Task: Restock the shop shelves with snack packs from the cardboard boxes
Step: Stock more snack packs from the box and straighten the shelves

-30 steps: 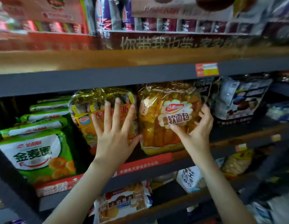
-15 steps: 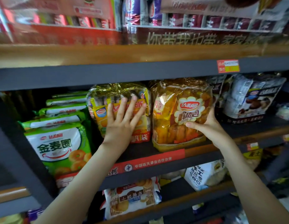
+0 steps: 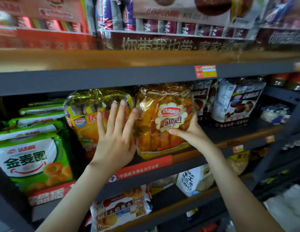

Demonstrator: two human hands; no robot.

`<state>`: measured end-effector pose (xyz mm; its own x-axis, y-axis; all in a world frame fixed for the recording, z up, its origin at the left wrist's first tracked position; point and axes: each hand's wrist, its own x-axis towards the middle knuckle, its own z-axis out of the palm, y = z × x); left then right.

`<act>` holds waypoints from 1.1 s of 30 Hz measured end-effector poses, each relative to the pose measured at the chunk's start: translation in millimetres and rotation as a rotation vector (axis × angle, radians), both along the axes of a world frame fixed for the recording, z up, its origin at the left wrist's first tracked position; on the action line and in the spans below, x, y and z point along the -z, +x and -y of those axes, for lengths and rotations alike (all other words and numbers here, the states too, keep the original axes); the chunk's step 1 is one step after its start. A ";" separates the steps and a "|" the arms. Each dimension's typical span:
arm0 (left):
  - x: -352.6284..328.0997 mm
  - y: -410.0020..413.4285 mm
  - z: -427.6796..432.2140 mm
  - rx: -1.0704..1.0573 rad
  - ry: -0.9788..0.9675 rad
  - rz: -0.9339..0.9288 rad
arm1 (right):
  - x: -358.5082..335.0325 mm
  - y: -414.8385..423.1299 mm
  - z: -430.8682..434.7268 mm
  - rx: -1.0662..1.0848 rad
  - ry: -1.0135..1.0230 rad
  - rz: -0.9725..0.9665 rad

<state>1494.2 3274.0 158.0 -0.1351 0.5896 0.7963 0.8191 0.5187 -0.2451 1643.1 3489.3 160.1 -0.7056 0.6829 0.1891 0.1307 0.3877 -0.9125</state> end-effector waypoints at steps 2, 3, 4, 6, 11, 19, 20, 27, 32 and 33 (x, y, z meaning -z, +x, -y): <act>-5.3 22.3 -8.8 0.082 0.045 0.011 | 0.9 1.5 -4.7 -0.024 0.002 0.033; -8.3 31.7 -14.5 0.127 0.052 0.003 | 0.4 3.3 -6.6 -0.041 0.004 0.054; -11.0 39.4 -21.6 0.166 0.045 -0.022 | -0.6 5.7 -9.0 -0.061 0.003 0.060; -13.9 49.0 -37.3 0.201 -0.010 -0.098 | -3.6 12.1 -14.0 -0.121 -0.024 0.031; -19.3 65.0 -83.8 0.163 -0.167 -0.192 | -0.2 29.4 -45.5 -0.305 -0.060 0.038; -15.5 83.9 -133.8 -0.054 -0.198 -0.099 | -5.5 53.7 -115.1 -0.445 0.059 0.155; -14.2 85.1 -135.3 -0.085 -0.195 -0.096 | -6.1 53.6 -122.8 -0.421 0.125 0.141; -20.4 113.2 -167.0 -0.170 -0.234 -0.162 | -3.9 6.5 -142.7 -0.325 1.094 0.179; -26.1 102.0 -180.1 -0.259 -0.464 -0.158 | 5.1 -20.6 -153.7 -0.167 1.265 0.310; -25.8 99.9 -179.2 -0.273 -0.490 -0.154 | 5.5 -19.5 -157.0 -0.136 1.303 0.327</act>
